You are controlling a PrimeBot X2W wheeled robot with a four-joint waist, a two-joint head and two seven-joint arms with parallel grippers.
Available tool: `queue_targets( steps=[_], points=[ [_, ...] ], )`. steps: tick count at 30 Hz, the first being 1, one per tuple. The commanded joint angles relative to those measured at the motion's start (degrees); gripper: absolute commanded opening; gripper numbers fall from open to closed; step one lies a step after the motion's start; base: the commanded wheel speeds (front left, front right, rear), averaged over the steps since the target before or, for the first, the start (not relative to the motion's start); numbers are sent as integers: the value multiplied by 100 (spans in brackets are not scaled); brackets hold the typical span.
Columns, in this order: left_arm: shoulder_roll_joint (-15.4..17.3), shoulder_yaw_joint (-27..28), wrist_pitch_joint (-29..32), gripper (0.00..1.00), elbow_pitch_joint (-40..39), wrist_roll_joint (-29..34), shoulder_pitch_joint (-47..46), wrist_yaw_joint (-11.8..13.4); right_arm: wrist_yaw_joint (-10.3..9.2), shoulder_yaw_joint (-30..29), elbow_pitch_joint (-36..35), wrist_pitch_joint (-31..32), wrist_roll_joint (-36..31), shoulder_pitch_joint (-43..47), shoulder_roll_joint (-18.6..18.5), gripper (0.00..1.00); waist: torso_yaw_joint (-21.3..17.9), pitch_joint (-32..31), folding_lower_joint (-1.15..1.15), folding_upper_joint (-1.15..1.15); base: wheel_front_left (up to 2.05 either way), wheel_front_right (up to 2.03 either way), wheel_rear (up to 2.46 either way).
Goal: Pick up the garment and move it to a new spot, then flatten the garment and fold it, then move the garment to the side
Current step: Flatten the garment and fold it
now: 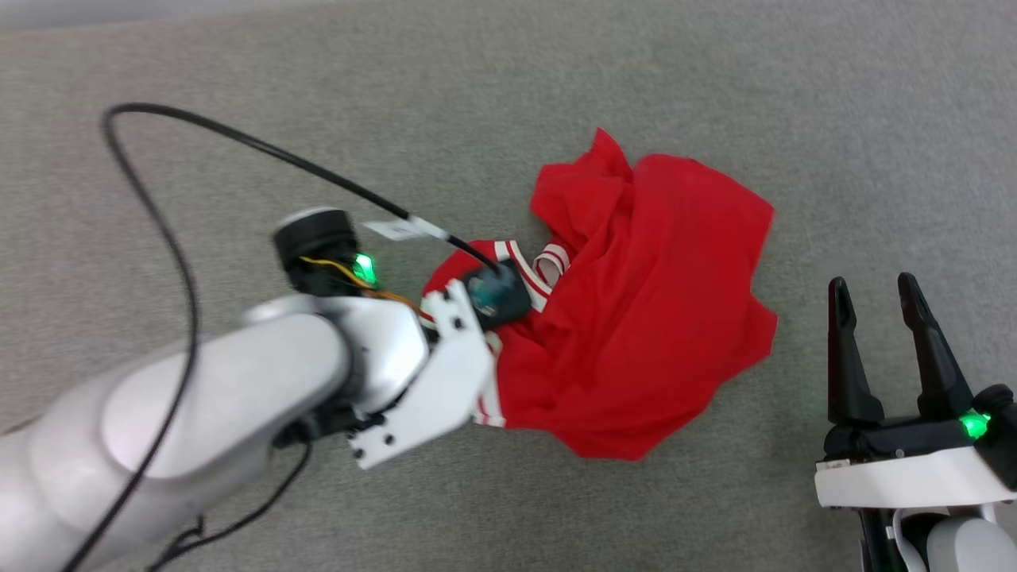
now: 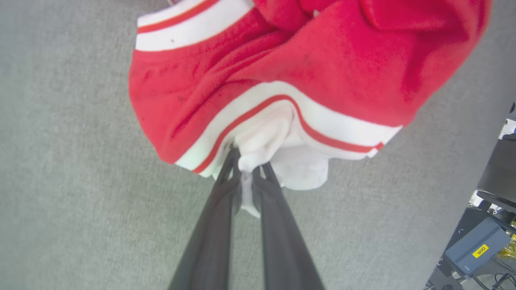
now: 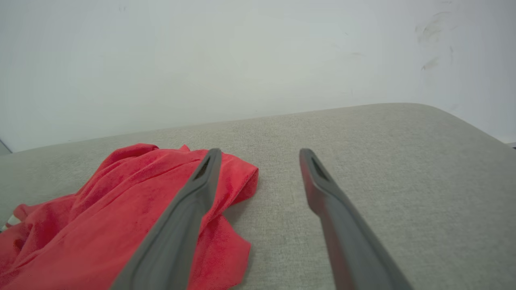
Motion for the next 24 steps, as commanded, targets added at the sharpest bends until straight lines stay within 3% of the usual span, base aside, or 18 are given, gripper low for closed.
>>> queue_targets(
  steps=[1, 8, 13, 17, 18, 19, 24],
  points=[
    [85, 5, -87, 0, 58, -51, -44, 7, -4, -17, 4, -11, -21, 58, 10, 100, 155, -161, -1, 0, 0, 0, 0],
    [954, 31, -664, 0, 872, -473, 206, 10, -4, -49, -13, -11, -122, 211, 10, 100, 399, -389, -1, 0, 0, 0, 0],
    [1182, 28, -789, 0, 1428, -710, 669, 130, -4, -39, -5, -11, -176, 278, 10, 100, 424, -423, -1, 0, 0, 0, 0],
    [1120, -5, -958, 0, 1690, -799, 1072, 167, -4, -28, 30, -11, -223, 334, 10, 100, 412, -493, -1, 0, 0, 0, 0],
    [1087, 10, -1102, 66, 1720, -754, 1121, 193, -4, -25, 41, -11, -224, 342, 10, 100, 408, -525, -1, 0, 0, 0, 0],
    [1058, 60, -1260, 100, 1754, -751, 1145, 260, -4, -28, 48, -11, -239, 345, 10, 100, 401, -560, -1, 0, 0, 0, 0],
    [1002, 360, -2226, 100, 1622, -576, 1184, 470, -4, -138, 31, -11, -307, 430, 10, 100, 437, -865, -1, 0, 0, 0, 0]
  ],
)
